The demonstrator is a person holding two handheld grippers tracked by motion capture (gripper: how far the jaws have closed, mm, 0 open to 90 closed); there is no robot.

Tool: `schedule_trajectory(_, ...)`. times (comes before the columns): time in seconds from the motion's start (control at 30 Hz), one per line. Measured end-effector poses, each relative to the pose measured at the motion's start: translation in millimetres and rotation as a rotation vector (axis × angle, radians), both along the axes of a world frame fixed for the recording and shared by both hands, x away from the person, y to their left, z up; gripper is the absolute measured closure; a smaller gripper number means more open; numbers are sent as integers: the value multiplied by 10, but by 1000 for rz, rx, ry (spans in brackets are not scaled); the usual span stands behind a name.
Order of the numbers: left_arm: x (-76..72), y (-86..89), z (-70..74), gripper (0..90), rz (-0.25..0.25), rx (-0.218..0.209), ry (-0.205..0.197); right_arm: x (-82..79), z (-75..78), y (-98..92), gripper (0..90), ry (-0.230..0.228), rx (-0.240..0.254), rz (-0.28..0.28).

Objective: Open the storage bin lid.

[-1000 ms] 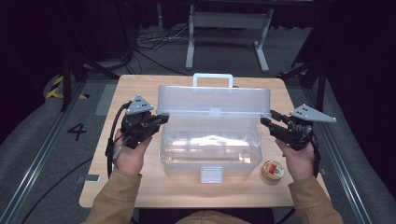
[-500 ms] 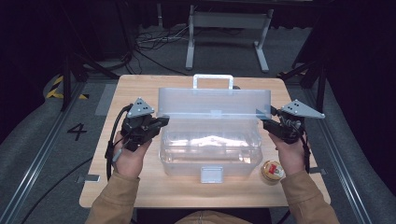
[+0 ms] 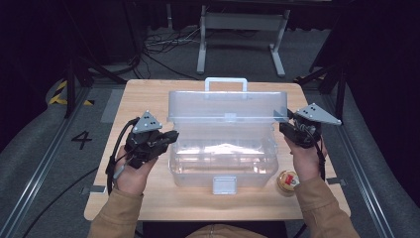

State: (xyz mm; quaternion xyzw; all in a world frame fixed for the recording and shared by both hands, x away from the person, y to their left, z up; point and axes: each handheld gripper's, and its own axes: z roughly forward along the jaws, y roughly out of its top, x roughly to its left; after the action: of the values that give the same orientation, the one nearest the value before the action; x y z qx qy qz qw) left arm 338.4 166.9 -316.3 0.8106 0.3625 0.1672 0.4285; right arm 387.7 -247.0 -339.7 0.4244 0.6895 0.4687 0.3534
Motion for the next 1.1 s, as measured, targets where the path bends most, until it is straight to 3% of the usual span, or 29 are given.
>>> schedule_trajectory(0.17,15,125,-37,829,29,-10,15,1,8,48,709,-56,-61,-29)
schedule_trajectory(0.37,48,311,-68,811,76,-36,17,49,22,37,716,-51,5,-37)
schedule_trajectory(0.6,133,506,-200,784,143,-58,61,67,68,59,721,-55,4,-55)
schedule_trajectory(0.77,173,588,-282,717,156,-26,71,94,95,85,727,-70,-5,-76)
schedule_trajectory(1.1,195,687,-343,707,176,-29,96,191,145,99,734,-72,12,-90)
